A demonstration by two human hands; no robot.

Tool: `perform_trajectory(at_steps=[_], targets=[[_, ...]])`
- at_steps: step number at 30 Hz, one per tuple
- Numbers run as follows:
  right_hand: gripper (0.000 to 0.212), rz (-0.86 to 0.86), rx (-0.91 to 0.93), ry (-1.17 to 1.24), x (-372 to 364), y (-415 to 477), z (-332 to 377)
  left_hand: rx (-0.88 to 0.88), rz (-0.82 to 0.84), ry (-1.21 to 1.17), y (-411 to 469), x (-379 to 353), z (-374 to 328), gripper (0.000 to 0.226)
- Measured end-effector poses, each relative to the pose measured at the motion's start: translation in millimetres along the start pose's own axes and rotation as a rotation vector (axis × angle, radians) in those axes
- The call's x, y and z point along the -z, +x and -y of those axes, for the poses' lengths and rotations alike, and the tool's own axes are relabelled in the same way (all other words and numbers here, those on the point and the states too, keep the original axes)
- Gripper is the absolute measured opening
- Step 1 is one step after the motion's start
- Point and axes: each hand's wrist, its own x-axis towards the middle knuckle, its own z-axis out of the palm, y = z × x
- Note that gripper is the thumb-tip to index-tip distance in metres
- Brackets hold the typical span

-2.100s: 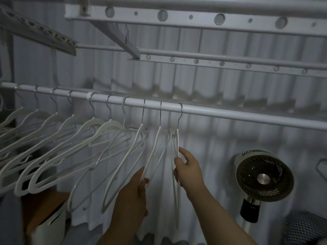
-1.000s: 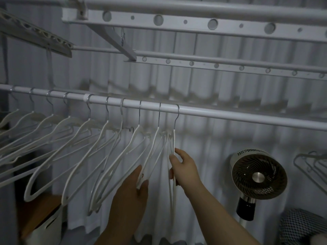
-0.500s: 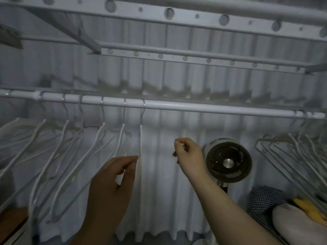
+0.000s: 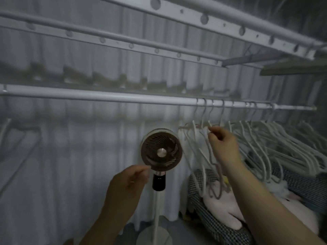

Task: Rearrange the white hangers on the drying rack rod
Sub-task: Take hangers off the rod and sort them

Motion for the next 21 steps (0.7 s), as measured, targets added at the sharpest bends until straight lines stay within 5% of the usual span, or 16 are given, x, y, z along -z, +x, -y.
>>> perform_trajectory(at_steps=[6,12,17,21], targets=[[0.024,0.197,-0.078,0.069,36,34,-35,0.059,0.056,-0.136,15,-105,-9,0.014],[0.036,0.402,-0.087,0.014,19,51,-43,0.170,0.117,-0.062,25,-158,-13,0.062],[0.043,0.587,-0.175,0.014,7,54,-48,0.225,0.078,-0.085,23,-166,-13,0.030],[0.019,0.670,-0.294,0.144,1,51,-49,0.203,-0.045,0.003,22,-155,-9,0.026]])
